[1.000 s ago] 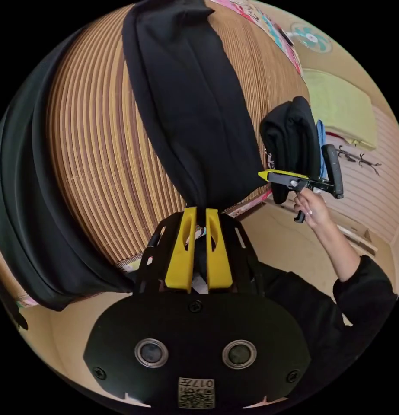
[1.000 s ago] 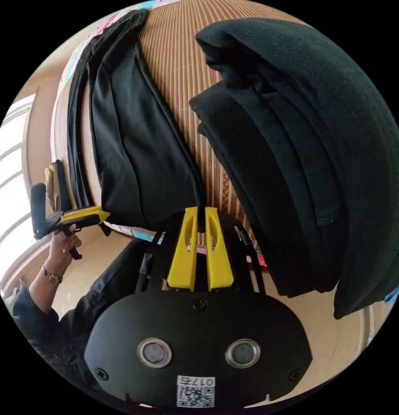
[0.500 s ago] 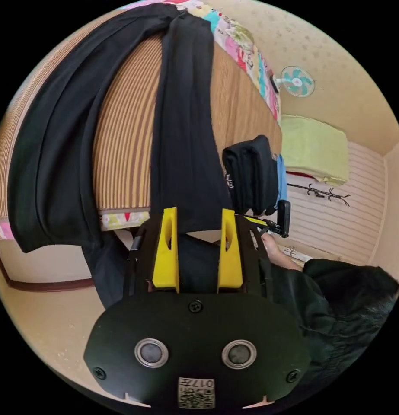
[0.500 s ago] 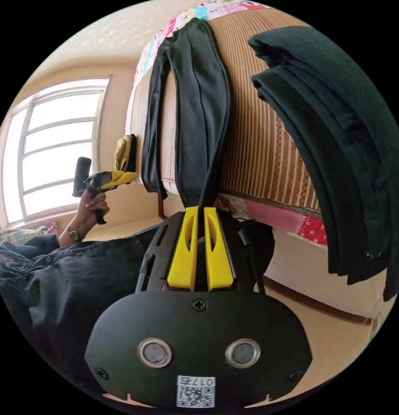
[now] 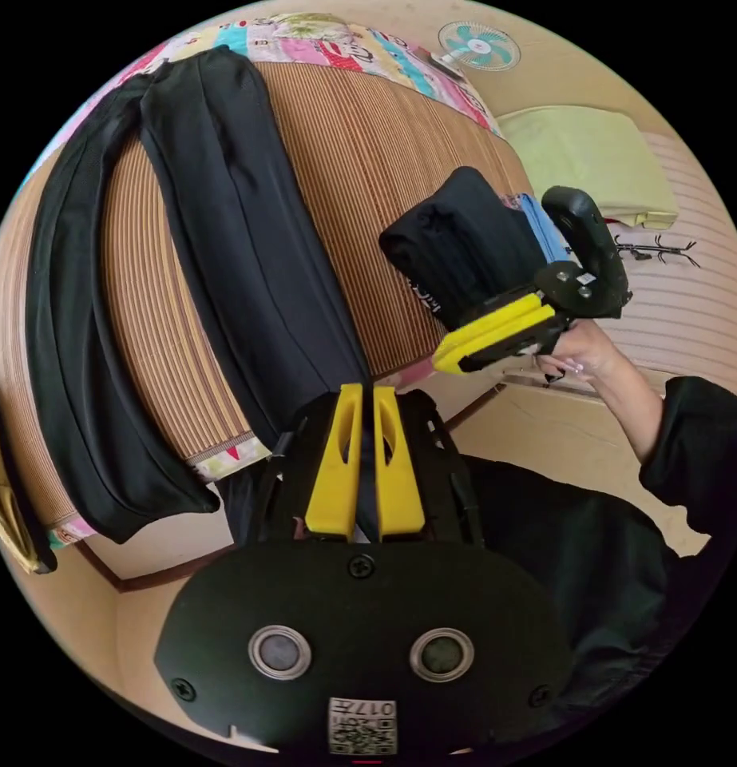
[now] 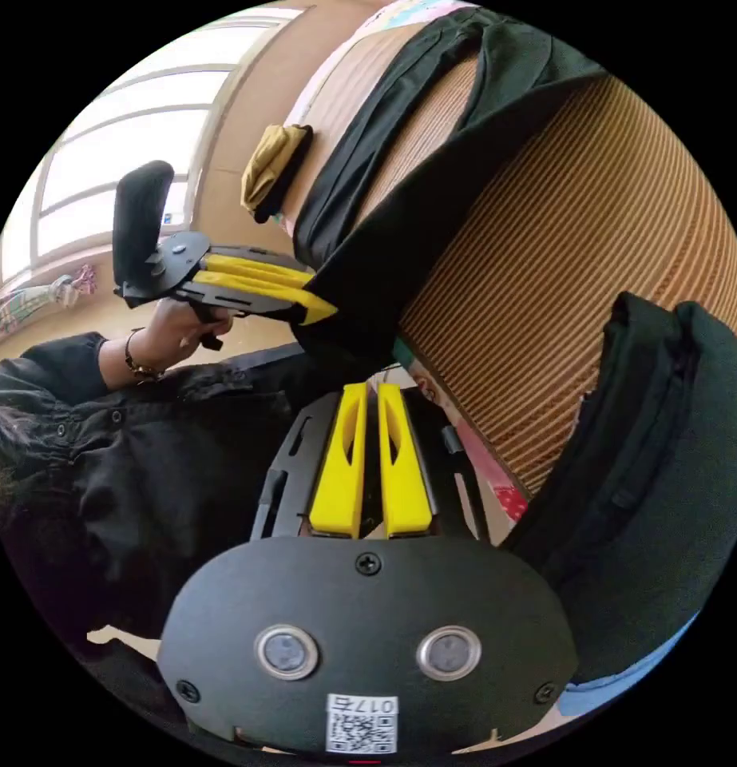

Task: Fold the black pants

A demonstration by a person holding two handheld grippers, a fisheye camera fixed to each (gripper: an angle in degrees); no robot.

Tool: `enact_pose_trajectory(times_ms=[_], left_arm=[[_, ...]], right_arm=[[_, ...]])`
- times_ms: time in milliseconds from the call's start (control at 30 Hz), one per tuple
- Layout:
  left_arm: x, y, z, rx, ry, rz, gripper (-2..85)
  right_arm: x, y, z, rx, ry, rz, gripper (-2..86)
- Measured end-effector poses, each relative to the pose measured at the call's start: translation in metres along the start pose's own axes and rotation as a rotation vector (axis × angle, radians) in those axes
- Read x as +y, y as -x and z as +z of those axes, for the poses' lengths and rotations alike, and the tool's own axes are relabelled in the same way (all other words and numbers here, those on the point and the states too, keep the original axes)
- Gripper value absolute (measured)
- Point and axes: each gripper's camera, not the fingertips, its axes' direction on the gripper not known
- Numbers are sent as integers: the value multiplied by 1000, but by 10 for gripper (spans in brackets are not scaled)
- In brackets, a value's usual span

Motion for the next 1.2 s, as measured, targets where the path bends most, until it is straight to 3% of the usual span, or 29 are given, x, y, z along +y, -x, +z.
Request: enact_pose_trajectory(times_ms=[67, 300, 467, 667, 800, 933, 1100, 1200], left_arm=[[11, 17, -6, 44, -39, -15, 5], [37, 77, -13, 171, -128, 63, 2], [64, 127, -27, 269, -179, 90, 0], [98, 213, -52, 505, -291, 37, 0], [144, 273, -68, 632, -389, -62, -1], [193, 329, -81, 719, -468, -212, 0], [250, 408, -93, 603, -508, -414, 4], [256, 441, -90, 477, -409, -468, 11]], right_arm=[[-33, -21, -35, 65, -147, 105, 109], [-214, -147, -75, -196, -641, 463, 175], [-302, -203, -67, -178, -746, 673, 160], [-374, -200, -88, -146, -878, 633, 80], [-428, -124, -82, -108, -1004, 442, 38], [-498, -45, -46, -208, -988, 293, 37], [-587, 21, 35, -249, -730, 207, 66], [-576, 59, 69, -152, -593, 67, 82]])
